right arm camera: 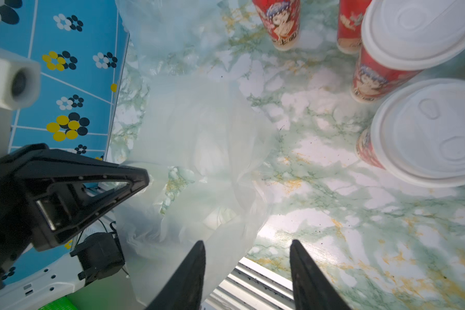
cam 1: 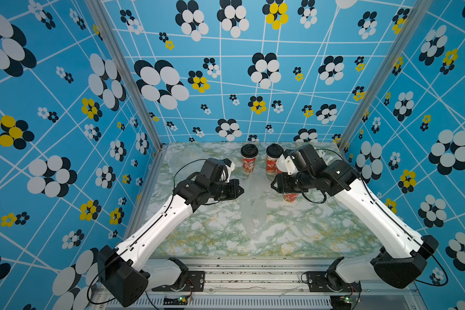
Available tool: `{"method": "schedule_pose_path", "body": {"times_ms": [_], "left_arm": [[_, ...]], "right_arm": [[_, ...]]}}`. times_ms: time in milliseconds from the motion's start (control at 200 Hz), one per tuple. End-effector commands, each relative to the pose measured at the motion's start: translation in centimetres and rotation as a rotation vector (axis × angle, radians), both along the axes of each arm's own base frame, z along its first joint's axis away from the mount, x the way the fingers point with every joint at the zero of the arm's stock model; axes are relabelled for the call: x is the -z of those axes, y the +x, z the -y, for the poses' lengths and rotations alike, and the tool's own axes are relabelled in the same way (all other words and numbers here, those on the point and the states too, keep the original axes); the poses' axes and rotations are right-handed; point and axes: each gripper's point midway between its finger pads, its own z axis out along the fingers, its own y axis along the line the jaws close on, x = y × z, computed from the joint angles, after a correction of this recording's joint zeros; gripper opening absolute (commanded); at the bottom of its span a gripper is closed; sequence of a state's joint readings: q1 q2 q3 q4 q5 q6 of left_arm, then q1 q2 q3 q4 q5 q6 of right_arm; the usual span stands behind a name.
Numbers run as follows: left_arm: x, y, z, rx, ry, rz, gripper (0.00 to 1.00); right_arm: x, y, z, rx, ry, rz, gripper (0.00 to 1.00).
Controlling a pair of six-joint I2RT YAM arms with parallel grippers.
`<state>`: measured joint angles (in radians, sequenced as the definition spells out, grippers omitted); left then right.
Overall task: Pack milk tea into plastic carrier bags
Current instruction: Pick up the plastic carrier bag from the center of the board, then pick up the milk tea cup at the center of the board.
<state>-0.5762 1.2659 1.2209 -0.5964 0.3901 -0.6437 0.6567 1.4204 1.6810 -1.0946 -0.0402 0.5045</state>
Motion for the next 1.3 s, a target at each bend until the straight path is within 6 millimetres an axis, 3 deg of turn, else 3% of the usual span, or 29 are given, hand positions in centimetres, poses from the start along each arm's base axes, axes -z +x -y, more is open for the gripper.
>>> {"method": "schedule_pose_path", "body": {"times_ms": [0,180,195,260,355,500,685,955,1295], "left_arm": [[-1.5,0.6,0.3,0.006,-0.031,0.036,0.00],[-1.0,0.8,0.5,-0.001,-0.035,0.029,0.00],[-1.0,0.9,0.5,-0.002,-0.036,0.029,0.00],[-0.9,0.9,0.5,-0.003,-0.040,0.026,0.00],[-0.6,1.0,0.7,-0.002,-0.043,0.022,0.00],[-0.5,1.0,0.8,0.001,-0.044,0.020,0.00],[-0.6,1.0,0.8,0.006,-0.046,0.023,0.00],[-0.6,0.9,0.7,0.006,-0.042,0.022,0.00],[-0.3,0.9,0.9,0.014,-0.056,0.012,0.00]], "right_arm": [[-0.2,0.8,3.3,0.065,-0.121,0.045,0.55],[-0.4,3.0,6.8,0.150,-0.152,0.144,0.59],[0.6,3.1,7.2,0.159,-0.171,0.135,0.60],[0.8,4.1,8.6,0.204,-0.201,0.193,0.63],[1.2,5.4,9.3,0.211,-0.192,0.281,0.68],[2.7,6.9,10.5,0.234,-0.157,0.244,0.75],[3.9,8.4,10.8,0.232,-0.187,0.272,0.88],[7.2,10.1,10.4,0.190,-0.197,0.212,0.90],[10.5,10.4,10.7,0.170,-0.250,0.145,0.88]]}}
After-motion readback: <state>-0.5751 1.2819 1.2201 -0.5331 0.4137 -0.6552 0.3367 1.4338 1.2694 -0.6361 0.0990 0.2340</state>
